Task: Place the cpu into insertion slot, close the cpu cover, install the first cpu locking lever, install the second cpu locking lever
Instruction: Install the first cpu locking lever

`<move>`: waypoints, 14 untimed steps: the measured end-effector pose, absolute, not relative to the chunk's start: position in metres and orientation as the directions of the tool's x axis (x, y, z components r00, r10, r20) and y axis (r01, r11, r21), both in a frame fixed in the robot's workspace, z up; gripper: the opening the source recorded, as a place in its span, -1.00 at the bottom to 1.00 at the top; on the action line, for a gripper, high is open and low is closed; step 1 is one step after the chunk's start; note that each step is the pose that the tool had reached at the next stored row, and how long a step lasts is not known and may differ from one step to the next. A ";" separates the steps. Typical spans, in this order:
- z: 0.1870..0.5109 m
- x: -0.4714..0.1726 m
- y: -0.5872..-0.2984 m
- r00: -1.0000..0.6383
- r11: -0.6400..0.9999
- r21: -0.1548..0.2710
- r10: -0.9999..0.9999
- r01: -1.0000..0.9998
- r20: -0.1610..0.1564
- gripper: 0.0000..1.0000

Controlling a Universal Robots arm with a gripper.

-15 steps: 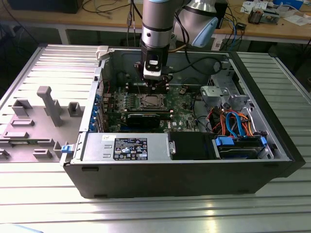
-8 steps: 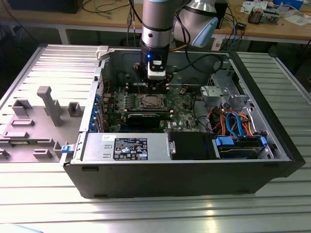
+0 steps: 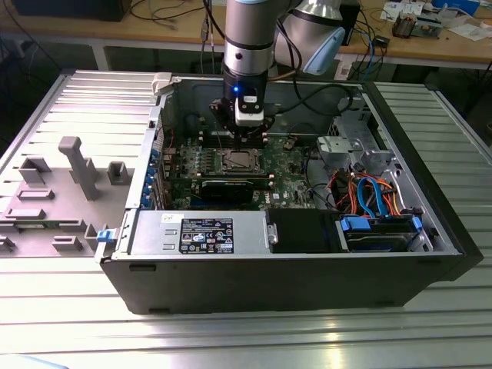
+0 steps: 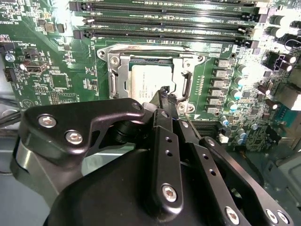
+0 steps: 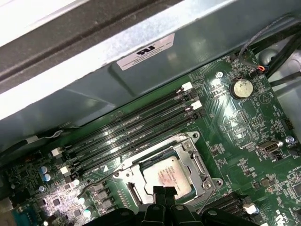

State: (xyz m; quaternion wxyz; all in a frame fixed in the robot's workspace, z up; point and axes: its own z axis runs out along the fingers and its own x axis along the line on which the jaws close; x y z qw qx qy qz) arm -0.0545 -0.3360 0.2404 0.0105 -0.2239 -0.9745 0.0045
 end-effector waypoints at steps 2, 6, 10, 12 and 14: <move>0.240 -0.054 -0.336 -0.903 0.903 -0.013 0.429 0.429 0.019 -0.79; 0.240 -0.054 -0.336 -0.912 0.912 -0.013 0.409 0.409 0.019 -0.79; 0.240 -0.054 -0.336 -0.919 0.919 -0.013 0.393 0.393 0.019 -0.79; 0.240 -0.054 -0.336 -0.922 0.923 -0.013 0.386 0.386 0.019 -0.79; 0.240 -0.054 -0.336 -0.926 0.926 -0.013 0.377 0.377 0.019 -0.79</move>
